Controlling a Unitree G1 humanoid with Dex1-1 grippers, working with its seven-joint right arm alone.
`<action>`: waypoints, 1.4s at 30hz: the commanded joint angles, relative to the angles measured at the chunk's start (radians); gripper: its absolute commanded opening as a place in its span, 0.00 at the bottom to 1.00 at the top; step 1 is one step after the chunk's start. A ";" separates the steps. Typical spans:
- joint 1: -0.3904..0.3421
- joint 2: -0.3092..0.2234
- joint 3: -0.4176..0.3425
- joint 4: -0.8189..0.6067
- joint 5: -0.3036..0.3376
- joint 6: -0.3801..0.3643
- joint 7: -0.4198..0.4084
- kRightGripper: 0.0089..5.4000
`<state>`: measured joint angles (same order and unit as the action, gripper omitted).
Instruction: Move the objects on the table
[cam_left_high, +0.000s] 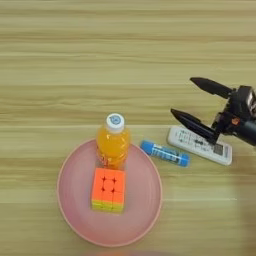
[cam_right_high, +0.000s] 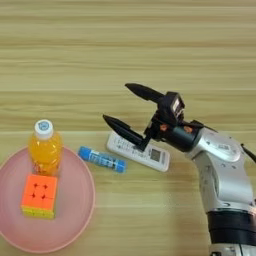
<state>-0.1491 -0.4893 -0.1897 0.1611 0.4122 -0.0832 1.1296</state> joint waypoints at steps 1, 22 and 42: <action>-0.098 -0.096 -0.039 0.086 -0.043 -0.065 -0.018 0.99; -0.102 -0.189 0.028 0.334 -0.158 -0.152 0.132 0.99; -0.153 -0.157 0.110 0.572 -0.303 -0.297 0.060 0.99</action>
<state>-0.2354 -0.6155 -0.0764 0.7395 0.1215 -0.3587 1.2361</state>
